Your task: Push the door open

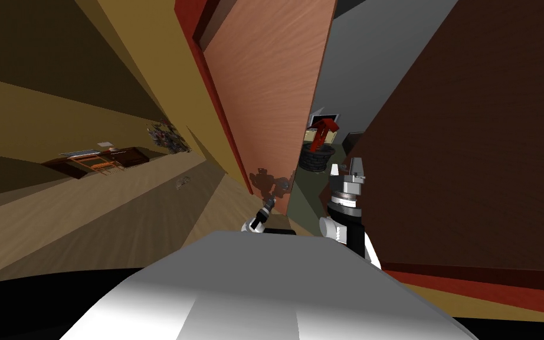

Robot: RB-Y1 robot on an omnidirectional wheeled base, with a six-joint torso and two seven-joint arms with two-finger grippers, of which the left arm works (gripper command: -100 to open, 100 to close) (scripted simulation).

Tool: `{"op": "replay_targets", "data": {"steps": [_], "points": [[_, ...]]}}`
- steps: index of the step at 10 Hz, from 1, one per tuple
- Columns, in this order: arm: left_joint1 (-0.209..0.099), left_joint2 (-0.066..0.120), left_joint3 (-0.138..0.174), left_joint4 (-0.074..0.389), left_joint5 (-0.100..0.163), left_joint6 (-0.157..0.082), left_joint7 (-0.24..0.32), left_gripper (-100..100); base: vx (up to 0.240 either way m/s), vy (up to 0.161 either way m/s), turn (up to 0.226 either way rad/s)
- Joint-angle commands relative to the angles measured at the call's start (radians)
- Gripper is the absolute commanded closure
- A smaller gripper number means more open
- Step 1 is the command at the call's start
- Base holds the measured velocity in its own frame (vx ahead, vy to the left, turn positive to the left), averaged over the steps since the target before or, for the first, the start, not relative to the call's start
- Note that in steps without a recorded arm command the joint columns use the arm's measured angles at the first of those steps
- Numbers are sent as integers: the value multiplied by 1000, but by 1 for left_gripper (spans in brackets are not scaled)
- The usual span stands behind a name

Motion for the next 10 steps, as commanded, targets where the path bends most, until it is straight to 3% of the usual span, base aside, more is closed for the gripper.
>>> {"op": "replay_targets", "data": {"steps": [1, 2, 6, 8, 10], "points": [[0, 0, 0, 0, 0, 0, 0, -100, 36, 37, -8], [-1, 24, 3, 5, 1, -3, -2, -100, 88, -36, -29], [-2, 38, 11, 13, 4, -6, -6, -100, 157, -90, -25], [-3, 25, 16, 18, 6, -8, -9, -100, 160, -102, -31], [-4, -4, 21, 22, 8, -9, -12, -100, 192, -95, -24]]}}
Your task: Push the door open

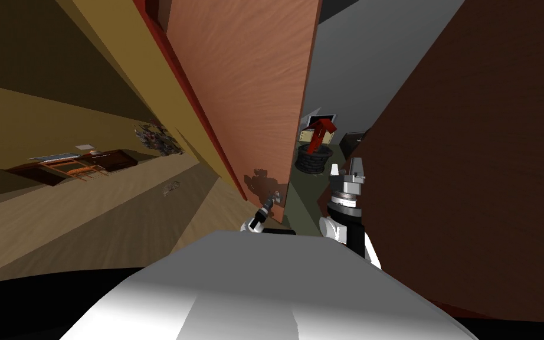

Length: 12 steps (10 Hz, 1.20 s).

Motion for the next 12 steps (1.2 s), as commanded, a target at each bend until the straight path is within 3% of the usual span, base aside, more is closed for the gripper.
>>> {"op": "replay_targets", "data": {"steps": [1, 2, 7, 12], "points": [[0, 0, 0, 0, 0, 0, 0, -100, 80, -50, 2], [0, 0, 0, 0, 0, 0, 0, 100, -10, 7, 4], [0, 0, 0, 0, 0, 0, 0, 100, -7, 6, -7], [-6, 27, 41, -1, -4, 0, 3, 100, 122, -113, 59]]}}
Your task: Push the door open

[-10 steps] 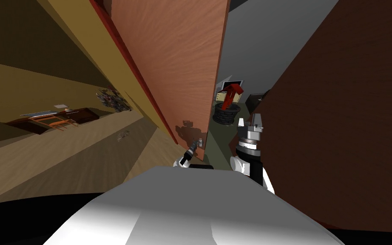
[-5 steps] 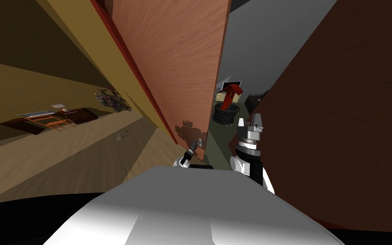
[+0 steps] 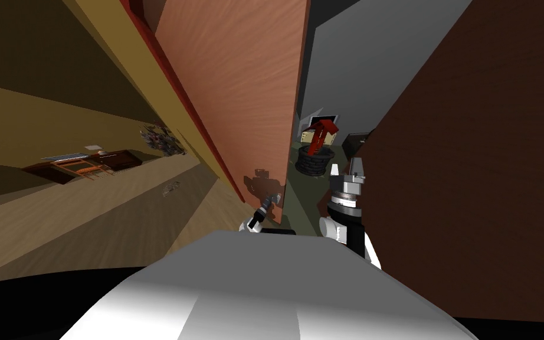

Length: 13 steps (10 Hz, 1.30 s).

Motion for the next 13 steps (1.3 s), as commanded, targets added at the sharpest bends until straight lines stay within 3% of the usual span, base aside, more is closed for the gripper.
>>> {"op": "replay_targets", "data": {"steps": [1, 2, 4, 8, 13], "points": [[8, 16, 11, -31, 0, 5, 2, 100, 122, -110, 19], [7, 26, 30, -30, -2, 4, 3, 100, 157, -129, 114], [7, 26, 30, -27, -2, 4, 3, 100, 93, -105, 34], [7, 42, 84, -28, -8, 4, 7, 100, 115, -146, 109], [7, 46, 142, -25, -14, 3, 11, 100, 143, -164, 106]]}}
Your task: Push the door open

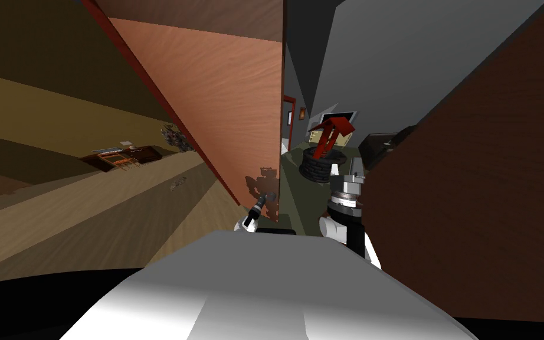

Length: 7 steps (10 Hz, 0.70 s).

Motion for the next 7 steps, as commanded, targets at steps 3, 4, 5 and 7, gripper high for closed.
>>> {"op": "replay_targets", "data": {"steps": [3, 4, 5, 7], "points": [[-19, 3, 49, 32, 1, -20, 0, 100, 90, -119, 99], [-19, 0, 64, 33, 0, -20, 1, 100, 136, -175, 132], [-19, -3, 71, 33, -1, -21, 2, 100, 128, -166, 87], [-19, -9, 90, 34, -3, -21, 3, 100, 122, -149, 90]]}}
